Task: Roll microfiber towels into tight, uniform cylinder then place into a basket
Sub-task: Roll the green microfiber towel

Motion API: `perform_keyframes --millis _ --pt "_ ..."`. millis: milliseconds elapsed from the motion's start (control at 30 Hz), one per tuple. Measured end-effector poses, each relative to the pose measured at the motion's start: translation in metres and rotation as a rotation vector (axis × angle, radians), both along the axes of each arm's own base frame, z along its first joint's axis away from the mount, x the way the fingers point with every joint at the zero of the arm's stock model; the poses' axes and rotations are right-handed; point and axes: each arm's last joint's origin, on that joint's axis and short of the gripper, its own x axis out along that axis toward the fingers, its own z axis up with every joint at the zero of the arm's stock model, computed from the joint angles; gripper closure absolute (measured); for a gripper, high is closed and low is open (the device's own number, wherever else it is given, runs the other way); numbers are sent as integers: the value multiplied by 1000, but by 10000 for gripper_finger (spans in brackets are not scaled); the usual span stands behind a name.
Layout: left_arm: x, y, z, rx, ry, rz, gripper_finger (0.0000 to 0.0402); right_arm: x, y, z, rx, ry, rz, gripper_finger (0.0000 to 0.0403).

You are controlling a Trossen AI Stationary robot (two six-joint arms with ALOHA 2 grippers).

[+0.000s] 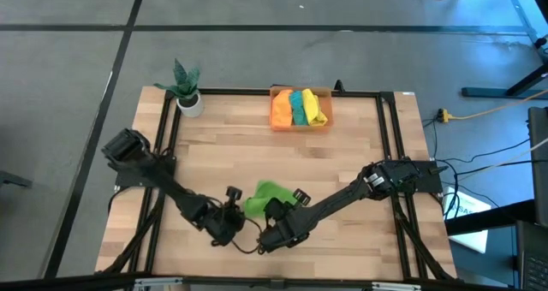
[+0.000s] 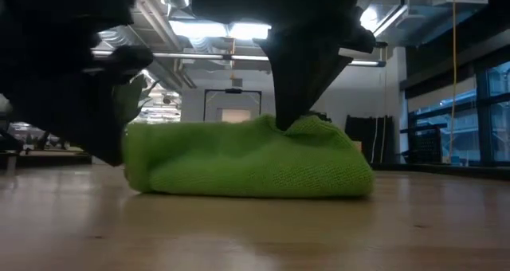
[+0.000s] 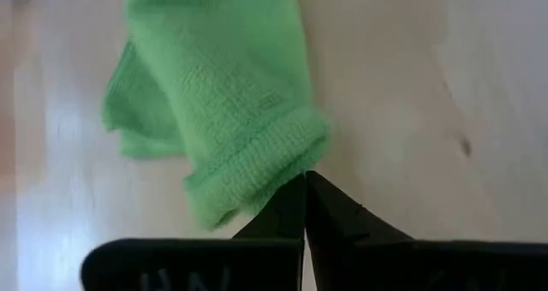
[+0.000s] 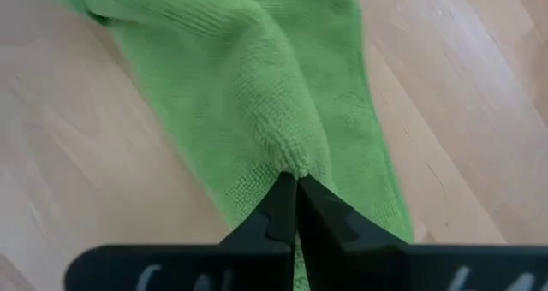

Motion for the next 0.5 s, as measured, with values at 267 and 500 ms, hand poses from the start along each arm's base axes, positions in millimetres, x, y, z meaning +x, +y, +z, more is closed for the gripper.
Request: perform_keyframes --millis 267,500 --pt "18 8 3 18 -81 -33 401 -2 4 0 36 14 2 393" --pt "21 13 3 20 -81 -15 401 -8 0 0 1 42 -79 392"
